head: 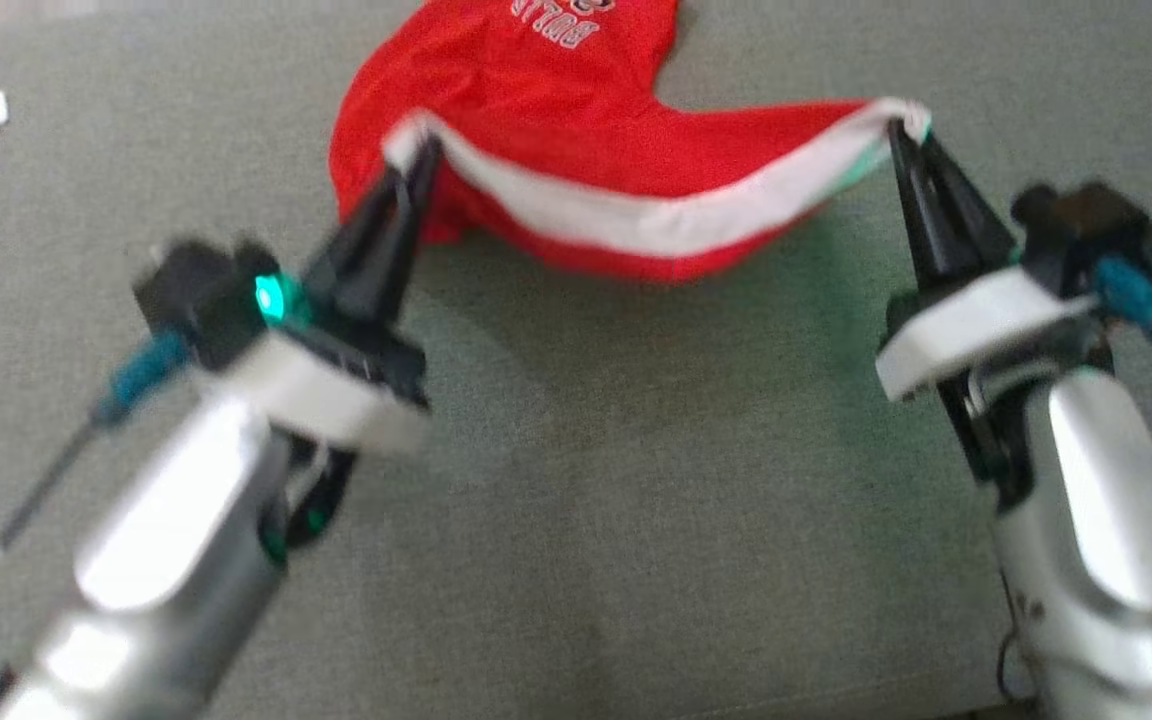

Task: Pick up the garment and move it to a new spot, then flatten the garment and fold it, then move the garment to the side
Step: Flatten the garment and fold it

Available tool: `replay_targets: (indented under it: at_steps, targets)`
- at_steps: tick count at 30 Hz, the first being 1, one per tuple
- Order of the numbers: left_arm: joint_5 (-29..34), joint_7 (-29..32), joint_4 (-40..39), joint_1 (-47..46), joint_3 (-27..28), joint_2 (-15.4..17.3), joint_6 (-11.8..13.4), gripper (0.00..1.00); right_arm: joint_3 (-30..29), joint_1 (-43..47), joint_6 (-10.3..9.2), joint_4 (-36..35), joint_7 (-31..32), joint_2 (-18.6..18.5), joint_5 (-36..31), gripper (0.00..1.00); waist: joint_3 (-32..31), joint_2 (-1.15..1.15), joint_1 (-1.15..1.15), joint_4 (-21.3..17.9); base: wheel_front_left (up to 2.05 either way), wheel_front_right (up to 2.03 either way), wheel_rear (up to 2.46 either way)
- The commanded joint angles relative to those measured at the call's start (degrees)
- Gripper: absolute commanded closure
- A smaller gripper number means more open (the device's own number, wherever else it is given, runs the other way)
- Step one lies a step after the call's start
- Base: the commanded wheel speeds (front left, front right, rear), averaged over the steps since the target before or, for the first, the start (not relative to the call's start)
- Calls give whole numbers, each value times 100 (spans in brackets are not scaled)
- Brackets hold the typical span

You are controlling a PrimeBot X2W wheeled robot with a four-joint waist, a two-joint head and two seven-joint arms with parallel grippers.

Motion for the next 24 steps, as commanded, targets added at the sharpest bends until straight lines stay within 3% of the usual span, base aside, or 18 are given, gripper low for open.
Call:
replay_targets:
  at_steps: [1,5,6,16,19,24]
  targets:
    - [12,-56,-258,-113,174,201,37,100,19,34,-4,-284,-45,55,27,100,-97,0,1,20,0,0,0]
    - [74,-83,-979,1033,-171,317,367,100,-413,1238,-4,-1040,157,164,-129,100,-513,0,1,118,0,0,0]
    - [74,-83,-979,1033,-171,317,367,100,-413,1238,-4,-1040,157,164,-129,100,-513,0,1,118,0,0,0]
    - [-116,17,-2316,2843,-504,457,1306,100,-1097,3502,-4,-3154,1058,294,-364,100,-1134,0,1,318,0,0,0]
    - [-213,5,-2449,3128,-488,351,1577,100,-1125,3786,-4,-3616,1345,302,-342,100,-1101,0,1,436,0,0,0]
    - [-362,61,-2248,3111,-549,20,1671,100,-1247,3602,-4,-3634,1772,295,-388,100,-867,0,1,757,0,0,0]
